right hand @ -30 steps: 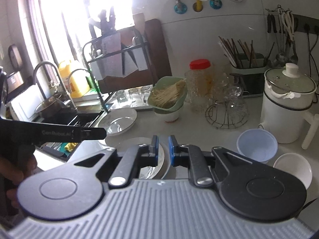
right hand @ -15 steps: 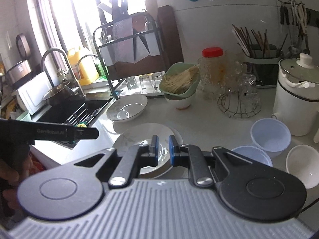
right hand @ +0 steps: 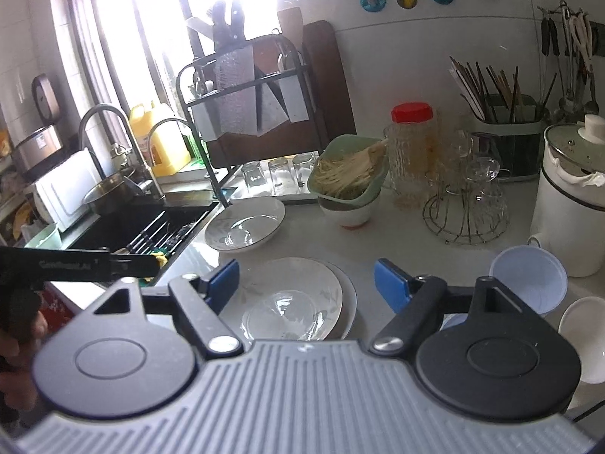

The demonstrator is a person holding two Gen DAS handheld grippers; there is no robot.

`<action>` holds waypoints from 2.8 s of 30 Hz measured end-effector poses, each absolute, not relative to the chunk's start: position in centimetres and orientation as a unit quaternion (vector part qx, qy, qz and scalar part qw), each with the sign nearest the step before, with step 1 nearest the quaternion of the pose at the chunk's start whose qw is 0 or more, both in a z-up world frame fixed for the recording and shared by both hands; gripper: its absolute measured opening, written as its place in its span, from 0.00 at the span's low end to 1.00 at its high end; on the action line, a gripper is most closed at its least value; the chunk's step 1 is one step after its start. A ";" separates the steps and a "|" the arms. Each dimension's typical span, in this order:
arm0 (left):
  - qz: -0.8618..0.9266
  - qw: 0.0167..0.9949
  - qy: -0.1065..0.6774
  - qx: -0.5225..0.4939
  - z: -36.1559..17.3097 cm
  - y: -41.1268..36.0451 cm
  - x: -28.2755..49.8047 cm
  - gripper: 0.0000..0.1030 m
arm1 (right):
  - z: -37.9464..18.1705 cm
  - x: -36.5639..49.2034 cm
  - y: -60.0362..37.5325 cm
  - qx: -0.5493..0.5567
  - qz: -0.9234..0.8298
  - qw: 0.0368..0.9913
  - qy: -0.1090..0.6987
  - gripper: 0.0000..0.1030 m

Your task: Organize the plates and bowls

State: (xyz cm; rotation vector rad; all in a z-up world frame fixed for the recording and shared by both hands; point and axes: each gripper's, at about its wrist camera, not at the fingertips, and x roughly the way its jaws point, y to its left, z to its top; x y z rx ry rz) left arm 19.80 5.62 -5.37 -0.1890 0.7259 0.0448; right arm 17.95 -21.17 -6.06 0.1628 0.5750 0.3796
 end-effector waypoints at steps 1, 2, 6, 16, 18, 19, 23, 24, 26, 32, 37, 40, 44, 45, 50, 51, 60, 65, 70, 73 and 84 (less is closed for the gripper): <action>0.023 0.929 0.356 -0.094 -5.3 5.8 19.9 0.76 | -6.1 18.1 -21.1 0.083 0.186 0.937 0.285 0.78; 0.024 0.929 0.356 -0.096 -5.3 5.9 20.0 0.76 | -6.1 18.2 -21.0 0.085 0.188 0.935 0.288 0.78; 0.031 0.926 0.364 -0.098 -6.1 6.3 20.8 0.76 | -6.5 18.6 -20.6 0.069 0.197 0.932 0.295 0.78; 0.022 0.923 0.369 -0.110 -7.1 8.1 23.9 0.76 | -6.8 20.8 -19.1 0.056 0.197 0.931 0.303 0.77; 0.019 0.922 0.370 -0.110 -7.1 8.5 24.7 0.76 | -7.0 21.3 -18.8 0.060 0.192 0.931 0.306 0.77; 0.017 0.922 0.370 -0.109 -7.1 8.7 25.1 0.76 | -7.0 21.7 -18.7 0.063 0.190 0.930 0.307 0.77; 0.007 0.923 0.371 -0.102 -7.0 9.4 26.8 0.76 | -7.1 23.1 -18.0 0.070 0.187 0.929 0.310 0.77; 0.006 0.923 0.371 -0.100 -7.1 9.7 27.3 0.76 | -7.1 23.4 -17.8 0.071 0.186 0.929 0.310 0.77; 0.002 0.922 0.373 -0.101 -7.2 10.4 28.1 0.76 | -7.4 24.2 -17.2 0.075 0.182 0.929 0.314 0.77; -0.007 0.920 0.380 -0.099 -7.4 12.4 30.7 0.76 | -7.8 26.4 -15.3 0.082 0.179 0.924 0.328 0.77; -0.013 0.921 0.378 -0.094 -7.1 13.6 32.9 0.76 | -7.7 27.9 -14.0 0.080 0.169 0.922 0.340 0.77; -0.019 0.917 0.385 -0.102 -7.4 14.6 34.6 0.76 | -7.7 28.8 -13.1 0.074 0.164 0.922 0.342 0.77; -0.029 0.915 0.390 -0.102 -7.8 15.8 36.8 0.76 | -7.8 30.2 -12.1 0.073 0.156 0.921 0.349 0.77; -0.033 0.913 0.393 -0.102 -7.9 16.2 37.5 0.76 | -7.8 30.5 -11.7 0.073 0.154 0.921 0.349 0.77; -0.050 0.910 0.400 -0.098 -8.5 17.7 40.1 0.76 | -7.4 32.0 -10.4 0.075 0.141 0.925 0.346 0.77; -0.052 0.910 0.400 -0.097 -8.6 18.0 40.7 0.76 | -7.4 32.4 -10.0 0.076 0.138 0.925 0.346 0.77; -0.068 0.902 0.409 -0.118 -9.5 21.6 45.2 0.76 | -8.5 35.1 -7.0 0.074 0.106 0.925 0.356 0.77; -0.081 0.893 0.429 -0.111 -11.1 23.0 47.4 0.76 | -9.4 36.8 -5.4 0.078 0.091 0.919 0.376 0.77; -0.099 0.883 0.449 -0.094 -12.7 24.0 49.7 0.76 | -10.4 37.7 -4.3 0.084 0.085 0.914 0.389 0.77; -0.108 0.877 0.459 -0.094 -13.9 24.7 51.1 0.76 | -11.3 38.8 -4.0 0.090 0.077 0.905 0.408 0.75; -0.141 0.862 0.483 -0.054 -16.8 26.7 55.4 0.75 | -14.0 42.7 -1.6 0.103 0.072 0.883 0.452 0.67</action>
